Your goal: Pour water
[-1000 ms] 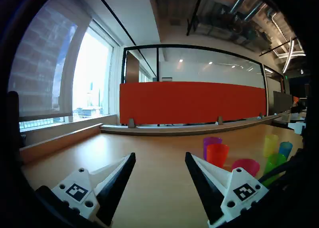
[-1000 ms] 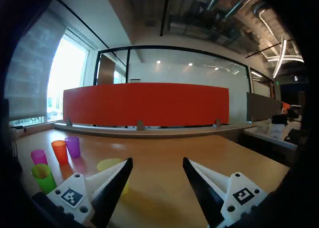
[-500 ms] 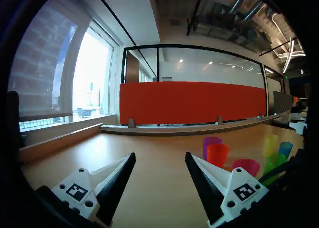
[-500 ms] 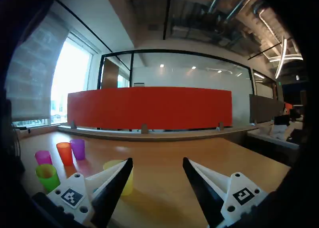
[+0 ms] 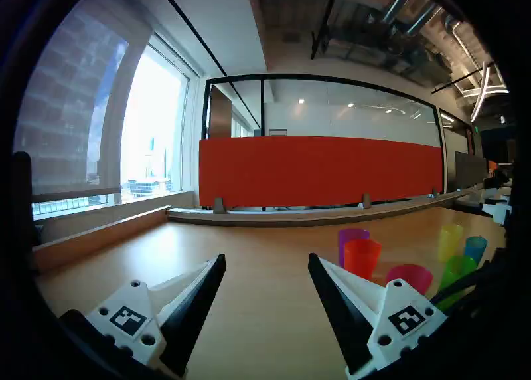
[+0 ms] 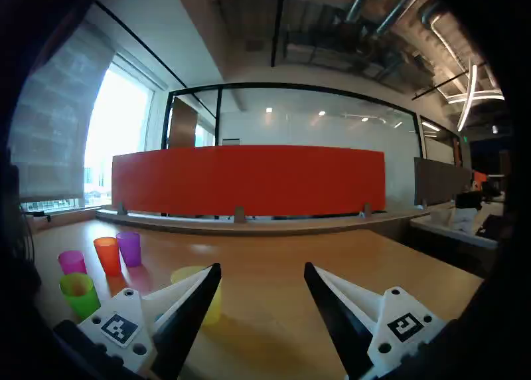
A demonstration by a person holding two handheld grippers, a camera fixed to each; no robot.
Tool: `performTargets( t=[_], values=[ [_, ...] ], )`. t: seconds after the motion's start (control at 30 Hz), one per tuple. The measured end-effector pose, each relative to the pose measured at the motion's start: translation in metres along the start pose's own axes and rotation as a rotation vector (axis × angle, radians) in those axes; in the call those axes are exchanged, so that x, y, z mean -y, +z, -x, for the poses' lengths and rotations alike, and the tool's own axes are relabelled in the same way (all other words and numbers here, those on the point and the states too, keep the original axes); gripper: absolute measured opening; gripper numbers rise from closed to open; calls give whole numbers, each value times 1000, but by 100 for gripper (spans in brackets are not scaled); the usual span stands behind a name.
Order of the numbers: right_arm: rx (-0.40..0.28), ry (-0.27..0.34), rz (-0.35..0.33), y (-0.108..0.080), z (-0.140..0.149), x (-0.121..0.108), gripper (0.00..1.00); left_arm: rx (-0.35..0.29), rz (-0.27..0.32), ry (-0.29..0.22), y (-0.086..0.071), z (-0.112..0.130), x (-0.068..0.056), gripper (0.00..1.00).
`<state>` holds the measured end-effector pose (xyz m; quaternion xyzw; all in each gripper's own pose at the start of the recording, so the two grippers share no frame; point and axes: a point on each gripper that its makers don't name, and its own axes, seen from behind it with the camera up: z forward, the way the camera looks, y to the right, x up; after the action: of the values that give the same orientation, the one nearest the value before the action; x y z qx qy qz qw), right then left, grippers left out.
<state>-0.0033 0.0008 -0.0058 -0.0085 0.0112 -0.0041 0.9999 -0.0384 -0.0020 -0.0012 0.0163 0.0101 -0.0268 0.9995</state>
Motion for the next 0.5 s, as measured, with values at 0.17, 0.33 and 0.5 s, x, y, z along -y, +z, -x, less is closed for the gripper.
performTargets(
  t=[0.17,0.33,0.5],
  values=[
    [1,0,0,1,1,0,98,0,0,0,0,0,0,92],
    [2,-1,0,0,1,0,99,0,0,0,0,0,0,92],
    [2,-1,0,0,0,1,99,0,0,0,0,0,0,92]
  ],
)
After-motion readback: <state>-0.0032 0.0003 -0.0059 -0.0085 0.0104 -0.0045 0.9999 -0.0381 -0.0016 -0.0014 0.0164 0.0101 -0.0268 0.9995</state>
